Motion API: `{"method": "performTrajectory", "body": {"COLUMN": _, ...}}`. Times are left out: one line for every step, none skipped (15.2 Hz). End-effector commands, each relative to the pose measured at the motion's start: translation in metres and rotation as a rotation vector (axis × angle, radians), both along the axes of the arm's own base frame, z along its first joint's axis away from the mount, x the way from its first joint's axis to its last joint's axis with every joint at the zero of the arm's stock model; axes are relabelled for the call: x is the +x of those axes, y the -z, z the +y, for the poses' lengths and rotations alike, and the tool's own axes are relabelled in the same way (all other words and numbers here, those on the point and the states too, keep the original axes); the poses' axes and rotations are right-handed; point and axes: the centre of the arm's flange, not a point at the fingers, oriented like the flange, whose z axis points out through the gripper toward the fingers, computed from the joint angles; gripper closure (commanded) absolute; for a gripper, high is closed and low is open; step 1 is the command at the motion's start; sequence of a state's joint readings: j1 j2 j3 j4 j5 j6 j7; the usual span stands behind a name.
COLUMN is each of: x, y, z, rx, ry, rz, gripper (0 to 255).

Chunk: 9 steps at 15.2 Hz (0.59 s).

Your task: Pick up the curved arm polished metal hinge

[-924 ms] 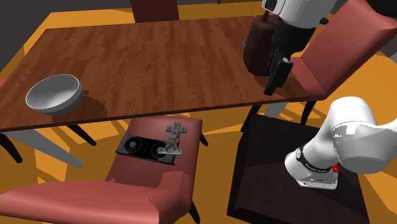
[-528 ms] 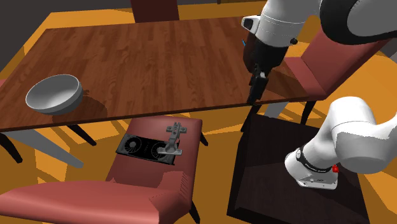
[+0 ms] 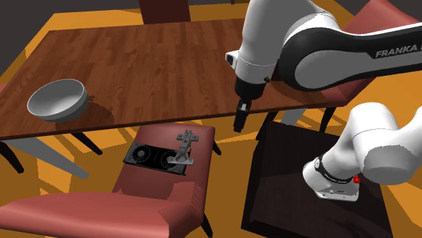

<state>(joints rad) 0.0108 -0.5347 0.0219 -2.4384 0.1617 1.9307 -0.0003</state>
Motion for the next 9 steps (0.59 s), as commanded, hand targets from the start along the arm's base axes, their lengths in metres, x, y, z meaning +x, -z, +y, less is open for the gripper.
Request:
{"method": "performTrajectory", "body": {"x": 0.017, "y": 0.021, "z": 0.007, "rx": -0.001, "ry": 0.003, "rz": 0.003, "gripper": 0}}
{"method": "performTrajectory", "body": {"x": 0.025, "y": 0.031, "z": 0.011, "rx": -0.002, "ry": 0.004, "rz": 0.006, "gripper": 0}}
{"method": "performTrajectory", "body": {"x": 0.033, "y": 0.041, "z": 0.015, "rx": -0.002, "ry": 0.006, "rz": 0.008, "gripper": 0}}
{"method": "performTrajectory", "body": {"x": 0.041, "y": 0.052, "z": 0.019, "rx": -0.003, "ry": 0.007, "rz": 0.011, "gripper": 0}}
{"method": "performTrajectory", "body": {"x": 0.049, "y": 0.062, "z": 0.022, "rx": -0.004, "ry": 0.009, "rz": 0.013, "gripper": 0}}
{"method": "performTrajectory", "body": {"x": 0.057, "y": 0.072, "z": 0.026, "rx": -0.004, "ry": 0.010, "rz": 0.016, "gripper": 0}}
{"method": "performTrajectory", "body": {"x": 0.065, "y": 0.082, "z": 0.029, "rx": -0.005, "ry": 0.012, "rz": 0.018, "gripper": 0}}
{"method": "performTrajectory", "body": {"x": 0.073, "y": 0.092, "z": 0.033, "rx": -0.005, "ry": 0.013, "rz": 0.021, "gripper": 0}}
{"method": "performTrajectory", "body": {"x": 0.081, "y": 0.102, "z": 0.037, "rx": -0.006, "ry": 0.014, "rz": 0.023, "gripper": 0}}
